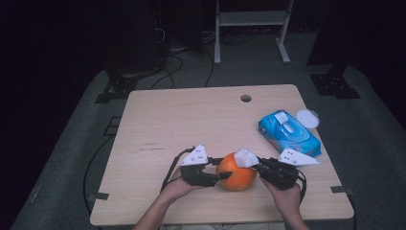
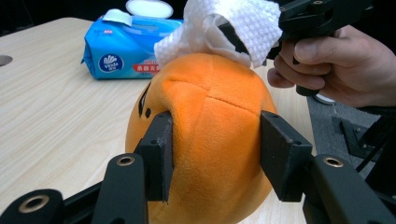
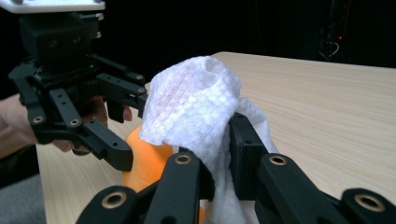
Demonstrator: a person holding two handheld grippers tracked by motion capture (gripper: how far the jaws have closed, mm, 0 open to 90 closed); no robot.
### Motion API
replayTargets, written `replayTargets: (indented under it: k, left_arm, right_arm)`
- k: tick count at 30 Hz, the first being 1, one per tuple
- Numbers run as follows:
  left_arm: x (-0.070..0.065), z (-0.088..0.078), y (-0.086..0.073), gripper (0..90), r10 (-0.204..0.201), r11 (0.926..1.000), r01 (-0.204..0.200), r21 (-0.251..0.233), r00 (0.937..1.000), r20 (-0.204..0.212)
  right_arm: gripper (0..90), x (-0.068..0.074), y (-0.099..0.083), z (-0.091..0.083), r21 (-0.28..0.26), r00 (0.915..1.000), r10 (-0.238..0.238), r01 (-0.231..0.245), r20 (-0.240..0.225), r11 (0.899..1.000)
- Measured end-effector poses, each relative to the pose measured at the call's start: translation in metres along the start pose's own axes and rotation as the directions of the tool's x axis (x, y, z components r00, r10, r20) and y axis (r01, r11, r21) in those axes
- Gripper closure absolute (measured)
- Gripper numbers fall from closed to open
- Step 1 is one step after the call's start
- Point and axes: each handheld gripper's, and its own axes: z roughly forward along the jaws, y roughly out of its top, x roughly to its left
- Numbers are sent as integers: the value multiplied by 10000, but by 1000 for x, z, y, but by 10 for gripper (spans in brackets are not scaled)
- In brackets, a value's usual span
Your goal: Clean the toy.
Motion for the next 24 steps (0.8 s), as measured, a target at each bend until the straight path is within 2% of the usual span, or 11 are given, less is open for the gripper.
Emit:
replayTargets:
  k: [2,4,5,7,11,14,16,19,20,22,24]
  left_arm:
    - [1,1,-2,470,-44,9999,43,-103,10000,-14]
    - [2,5,-3,369,1,9998,-4,-183,9998,-200]
    - [2,7,-4,295,-78,9995,69,-294,9995,-312]
    - [3,13,-7,193,-327,9995,326,-35,9989,-328]
    - [-4,18,-10,274,83,9997,-84,215,10000,54]
    - [-4,17,-8,303,-23,10000,22,50,9997,239]
    - [-3,20,-9,254,-111,9999,111,18,9999,85]
    - [-4,27,-10,118,119,9994,-104,319,9988,-467]
    - [-4,29,-11,110,161,9991,-139,408,9985,-523]
    - [-5,29,-12,177,191,9990,-168,404,9983,-556]
    - [-5,23,-9,329,183,9993,-163,338,9981,-590]
  right_arm:
    - [814,10,3,2,-60,9990,-363,361,-270,9993]
    - [814,17,5,5,52,9965,-772,774,-324,9970]
    - [815,16,4,6,128,9963,-826,830,-256,9965]
    - [815,7,1,4,61,9991,-393,394,-170,9992]
    - [815,-6,0,-1,-5,9996,-134,134,231,9999]
    - [814,-14,-3,-4,-104,9992,121,-117,393,9999]
    - [814,-15,-3,-4,-139,9990,194,-188,393,9997]
    - [814,-9,-2,-1,-44,9999,44,-44,166,10000]
    - [814,-6,-1,1,-17,10000,-51,51,69,10000]
    - [812,2,0,2,91,9992,-388,388,99,9992]
    - [813,3,2,1,123,9977,-646,643,211,9979]
